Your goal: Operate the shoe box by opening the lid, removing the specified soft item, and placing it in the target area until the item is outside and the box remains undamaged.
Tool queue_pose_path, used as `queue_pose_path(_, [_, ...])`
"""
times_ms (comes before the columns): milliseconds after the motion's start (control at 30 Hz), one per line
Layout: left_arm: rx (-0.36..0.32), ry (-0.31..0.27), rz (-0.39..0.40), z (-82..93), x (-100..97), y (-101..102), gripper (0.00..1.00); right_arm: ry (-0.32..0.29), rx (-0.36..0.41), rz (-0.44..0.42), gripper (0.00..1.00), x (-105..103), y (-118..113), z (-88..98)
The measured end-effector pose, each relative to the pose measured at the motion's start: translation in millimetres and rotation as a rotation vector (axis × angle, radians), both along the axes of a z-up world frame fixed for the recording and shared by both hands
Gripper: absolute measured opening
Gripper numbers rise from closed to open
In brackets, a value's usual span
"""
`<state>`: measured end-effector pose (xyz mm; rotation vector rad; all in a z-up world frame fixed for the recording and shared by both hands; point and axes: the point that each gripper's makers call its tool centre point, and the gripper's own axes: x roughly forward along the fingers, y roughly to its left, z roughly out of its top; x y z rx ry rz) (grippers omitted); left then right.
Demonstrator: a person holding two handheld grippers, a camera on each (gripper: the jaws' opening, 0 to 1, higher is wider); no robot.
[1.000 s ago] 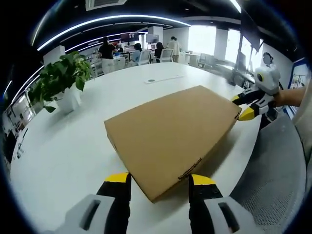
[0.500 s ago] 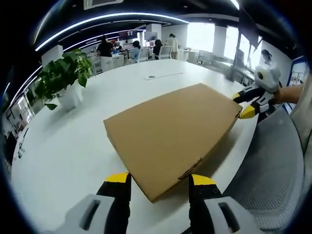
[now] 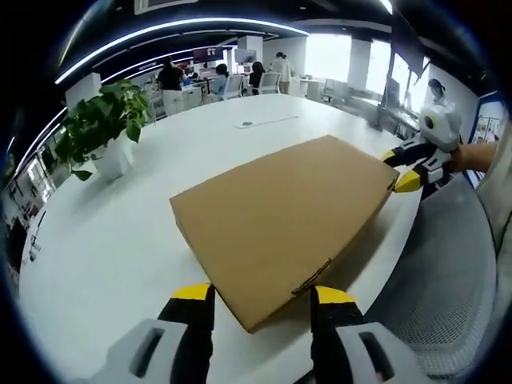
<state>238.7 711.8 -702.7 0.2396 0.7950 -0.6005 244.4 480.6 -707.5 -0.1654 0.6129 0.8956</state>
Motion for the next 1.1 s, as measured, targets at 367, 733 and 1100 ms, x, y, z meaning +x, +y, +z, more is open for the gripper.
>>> queue_pose_path(367, [-0.019, -0.016, 0.001, 15.4, -0.1, -0.6, 0.5, -0.026, 0.015, 0.007, 0.35, -0.6, 0.0, 15.5])
queue_pose_path(733, [-0.028, -0.022, -0.017, 32.9, 1.3, -2.1, 0.52, -0.033, 0.042, 0.001, 0.36, 1.9, 0.3, 33.6])
queue_pose_path(1100, [-0.058, -0.044, -0.015, 53.1, 7.1, -4.1, 0.56, -0.043, 0.086, -0.016, 0.39, 7.3, 1.9, 58.4])
